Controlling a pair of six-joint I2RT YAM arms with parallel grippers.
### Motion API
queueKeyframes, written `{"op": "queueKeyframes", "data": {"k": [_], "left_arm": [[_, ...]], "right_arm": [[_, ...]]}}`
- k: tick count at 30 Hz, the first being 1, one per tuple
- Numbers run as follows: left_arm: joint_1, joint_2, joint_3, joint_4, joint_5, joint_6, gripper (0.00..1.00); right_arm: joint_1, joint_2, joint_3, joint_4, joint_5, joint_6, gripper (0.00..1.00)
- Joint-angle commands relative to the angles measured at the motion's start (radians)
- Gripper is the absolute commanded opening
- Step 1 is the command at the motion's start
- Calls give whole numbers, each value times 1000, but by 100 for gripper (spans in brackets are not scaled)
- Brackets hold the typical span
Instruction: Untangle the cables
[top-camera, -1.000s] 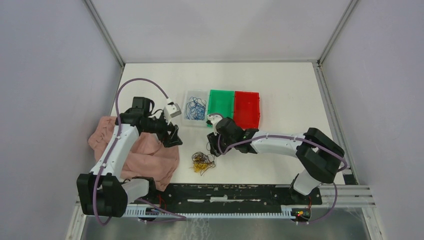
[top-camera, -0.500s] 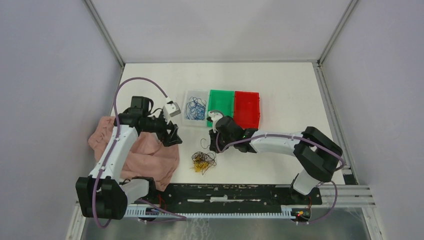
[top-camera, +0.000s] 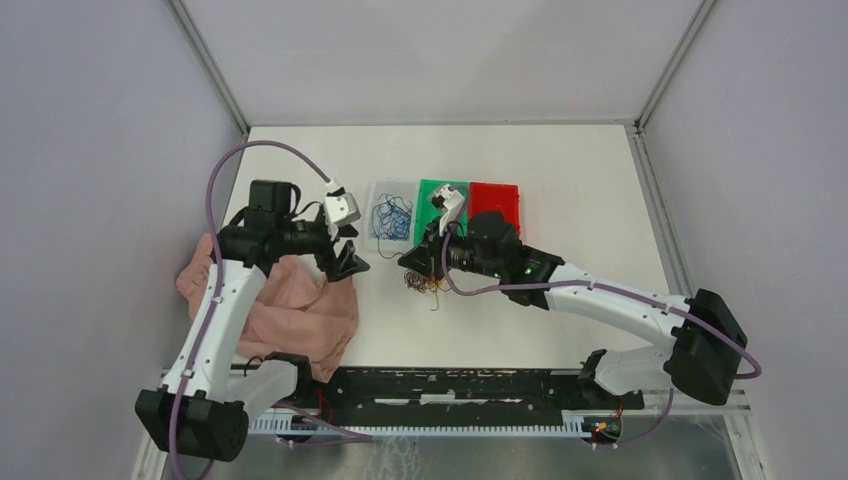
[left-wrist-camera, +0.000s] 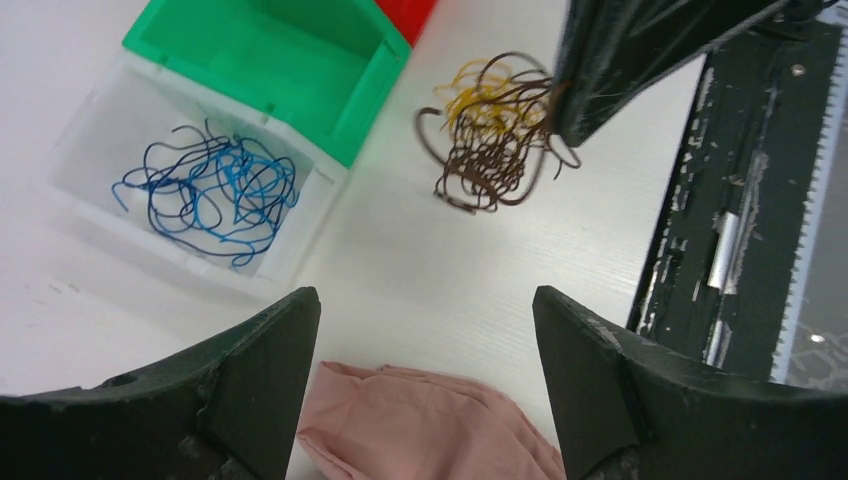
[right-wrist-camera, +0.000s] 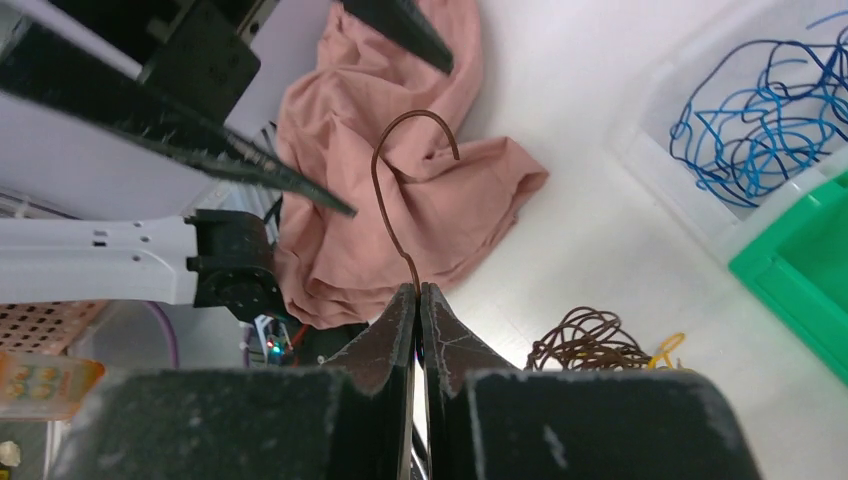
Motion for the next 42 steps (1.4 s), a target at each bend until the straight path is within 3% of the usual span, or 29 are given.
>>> {"op": "queueKeyframes", "data": {"k": [1, 8, 10, 14, 19, 22, 26, 30, 35, 42], "left_arm": [[-19, -105, -29, 9, 167, -56, 85], [-44, -387, -323, 506, 236, -470, 79], [-56, -412, -345, 551, 238, -531, 74], [-72, -393, -314, 457, 247, -466, 63], [-73, -396, -288, 345, 224, -315, 32], [-72, -411, -294, 316, 216, -265, 24], [-72, -422, -302, 381, 215, -315, 13], [-72, -431, -292, 392, 204, -330, 3], [-72, -450, -261, 403, 214, -354, 3], [-73, -464, -261, 555, 182, -541, 3]], "right_arm": [[2, -25, 31, 207, -36, 111, 8], [53, -2, 123, 289, 8, 162, 8], [77, 9, 157, 291, 15, 157, 8], [118, 21, 211, 282, 37, 131, 7], [134, 13, 229, 259, 51, 106, 7], [133, 0, 221, 239, 63, 89, 7], [133, -4, 201, 235, 64, 96, 9], [133, -44, 145, 205, 125, 69, 24], [134, -132, 22, 178, 178, -4, 59], [133, -225, -107, 158, 122, -54, 72]]}}
